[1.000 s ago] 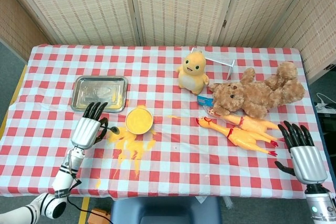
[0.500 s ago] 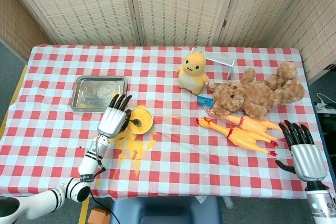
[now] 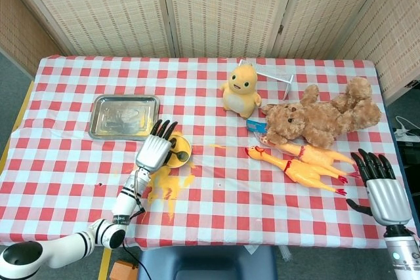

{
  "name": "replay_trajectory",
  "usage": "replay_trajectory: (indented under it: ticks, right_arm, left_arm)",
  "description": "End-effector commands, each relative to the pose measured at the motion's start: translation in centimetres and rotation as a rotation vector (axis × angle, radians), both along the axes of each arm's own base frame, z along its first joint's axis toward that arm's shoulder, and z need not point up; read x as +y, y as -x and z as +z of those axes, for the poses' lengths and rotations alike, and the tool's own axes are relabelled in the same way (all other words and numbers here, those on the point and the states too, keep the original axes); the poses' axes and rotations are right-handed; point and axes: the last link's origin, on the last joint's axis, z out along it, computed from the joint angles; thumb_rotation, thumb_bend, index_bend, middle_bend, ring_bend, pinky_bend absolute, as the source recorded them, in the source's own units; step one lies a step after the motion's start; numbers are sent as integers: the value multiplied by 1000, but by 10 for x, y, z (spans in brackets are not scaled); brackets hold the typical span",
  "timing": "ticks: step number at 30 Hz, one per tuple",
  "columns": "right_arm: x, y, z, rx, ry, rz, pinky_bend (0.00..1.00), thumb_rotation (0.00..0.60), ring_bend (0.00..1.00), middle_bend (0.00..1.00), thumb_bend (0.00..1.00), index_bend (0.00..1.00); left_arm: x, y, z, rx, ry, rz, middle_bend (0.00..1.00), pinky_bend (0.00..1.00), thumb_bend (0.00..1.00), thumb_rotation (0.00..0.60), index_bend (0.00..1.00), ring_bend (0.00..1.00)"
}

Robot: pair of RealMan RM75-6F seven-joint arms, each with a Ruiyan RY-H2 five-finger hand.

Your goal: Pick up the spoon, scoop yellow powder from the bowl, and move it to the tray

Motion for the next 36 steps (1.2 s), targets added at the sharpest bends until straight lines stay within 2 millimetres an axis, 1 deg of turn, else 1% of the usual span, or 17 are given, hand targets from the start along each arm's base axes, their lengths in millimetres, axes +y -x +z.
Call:
replay_trajectory:
  ticks: [1,7,10,12,14,16,18,23,29,33,36]
  right_arm:
    - [1,0,2,-2,6,1,0,600,0,0,19,0]
    - [2,-1,2,-3,5,6,0,600,0,0,20,0]
    - [3,-2,2,-3,4,7,0,600,0,0,20,0]
    - [3,-2,2,-3,5,8,0,600,0,0,20,0]
    - [3,-2,2,-3,7,8,0,600,0,0,20,0]
    - [3,-2,3,-3,8,8,0,600,0,0,20,0]
    - [3,-2,3,-3,9,9,0,600,0,0,20,0]
    - [3,-2,2,-2,9,8,0,600,0,0,20,0]
    - [2,-2,2,0,11,6,0,600,0,0,20,0]
    - [2,-1,3,1,14,5,0,600,0,0,20,0]
    - [2,-1,3,1,16,4,0,600,0,0,20,0]
  left_arm:
    - [-2,0,-1,3,4,-4,40,74,462,600,413,0]
    - [-3,-2,5,-3,1,-10,37,75,463,600,396,0]
    - [-1,-1,14,-2,-14,-17,35,75,465,600,388,0]
    - [1,1,20,-11,-9,-8,31,74,486,600,369,0]
    - [3,4,26,-16,11,7,26,72,535,600,356,0]
    - [5,8,31,-9,20,21,21,66,618,600,348,0]
    - [6,13,35,3,37,40,17,63,678,600,346,0]
    - [9,26,42,35,63,92,7,55,776,600,338,0]
    - [10,35,46,55,64,123,1,53,786,600,336,0]
    - [8,39,45,68,71,134,0,54,786,600,364,0]
    - [6,43,44,83,81,141,0,54,786,600,366,0]
